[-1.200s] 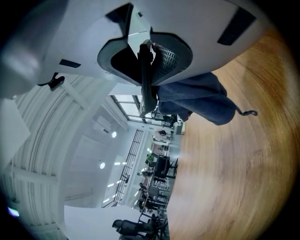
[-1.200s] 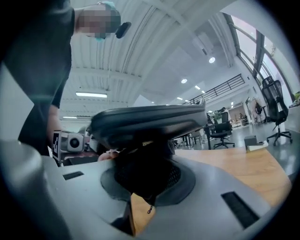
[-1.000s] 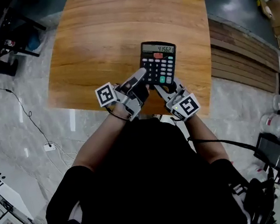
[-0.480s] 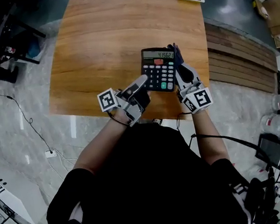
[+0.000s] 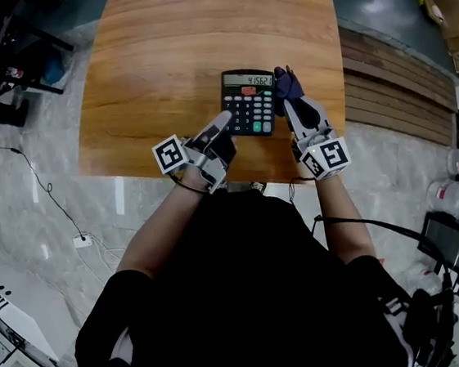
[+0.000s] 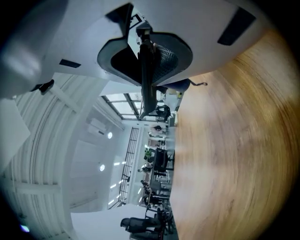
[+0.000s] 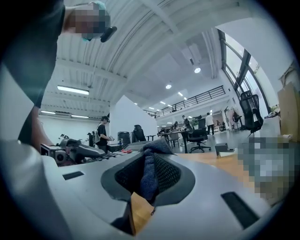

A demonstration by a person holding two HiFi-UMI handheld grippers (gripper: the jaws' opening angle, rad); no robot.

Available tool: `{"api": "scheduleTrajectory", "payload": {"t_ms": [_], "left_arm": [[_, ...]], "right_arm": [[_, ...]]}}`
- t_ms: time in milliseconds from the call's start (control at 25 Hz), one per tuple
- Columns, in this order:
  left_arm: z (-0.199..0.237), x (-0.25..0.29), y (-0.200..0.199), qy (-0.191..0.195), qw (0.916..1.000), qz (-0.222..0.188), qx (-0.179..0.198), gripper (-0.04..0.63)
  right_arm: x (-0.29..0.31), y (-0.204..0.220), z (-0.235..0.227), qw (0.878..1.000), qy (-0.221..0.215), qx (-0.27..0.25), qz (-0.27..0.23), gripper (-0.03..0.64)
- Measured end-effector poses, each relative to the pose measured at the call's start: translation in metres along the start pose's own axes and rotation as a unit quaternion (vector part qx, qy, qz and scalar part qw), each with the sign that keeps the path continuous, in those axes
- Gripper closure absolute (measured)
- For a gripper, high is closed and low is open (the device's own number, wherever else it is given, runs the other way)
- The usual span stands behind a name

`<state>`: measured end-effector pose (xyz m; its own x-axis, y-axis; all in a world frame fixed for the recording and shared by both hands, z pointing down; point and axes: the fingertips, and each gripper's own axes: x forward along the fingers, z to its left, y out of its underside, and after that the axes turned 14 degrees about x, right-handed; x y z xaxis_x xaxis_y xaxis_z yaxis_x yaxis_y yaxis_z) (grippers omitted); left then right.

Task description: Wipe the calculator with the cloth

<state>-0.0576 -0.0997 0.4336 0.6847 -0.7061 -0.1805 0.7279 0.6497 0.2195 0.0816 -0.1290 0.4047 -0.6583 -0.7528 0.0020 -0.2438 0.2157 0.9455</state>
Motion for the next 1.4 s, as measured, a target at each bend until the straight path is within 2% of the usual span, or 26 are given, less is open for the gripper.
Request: {"api": "scheduleTrajectory", "payload": {"t_ms": [240,440,640,800,920,960,1040,1240,1400], "left_arm": [[0.024,-0.003,-0.008,-0.050,0.9975,-0.011,0.048,0.525],[0.045,-0.004,-0.011,-0.086,0.9921,-0.016,0.090,0.525],[0.063,-0.013,-0.015,-0.136,0.9753,-0.014,0.174,0.525],[0.067,-0.012,-0.011,-0.146,0.9627,0.002,0.228,0.525],[0.076,-0.016,-0.006,-0.159,0.9531,0.017,0.257,0.525],[0.081,-0.018,-0.005,-0.163,0.9518,0.021,0.259,0.525],[0.090,-0.023,-0.001,-0.165,0.9547,0.028,0.246,0.525],[0.116,-0.037,0.012,-0.177,0.9685,0.039,0.171,0.525],[0.133,-0.045,0.025,-0.196,0.9673,0.059,0.150,0.524]], "right_arm": [[-0.017,0.023,0.028,0.999,-0.016,0.022,0.026,0.554],[-0.029,0.050,0.053,0.997,-0.044,0.036,0.058,0.555],[-0.043,0.067,0.074,0.993,-0.069,0.029,0.091,0.555],[-0.045,0.063,0.067,0.994,-0.057,0.029,0.092,0.554],[-0.043,0.063,0.051,0.995,-0.031,0.020,0.096,0.554],[-0.042,0.065,0.044,0.995,-0.017,0.015,0.101,0.554],[-0.042,0.073,0.028,0.993,0.012,0.007,0.118,0.554],[-0.044,0.109,0.006,0.981,0.059,0.002,0.187,0.555],[-0.043,0.141,-0.003,0.969,0.080,-0.001,0.233,0.554]]}}
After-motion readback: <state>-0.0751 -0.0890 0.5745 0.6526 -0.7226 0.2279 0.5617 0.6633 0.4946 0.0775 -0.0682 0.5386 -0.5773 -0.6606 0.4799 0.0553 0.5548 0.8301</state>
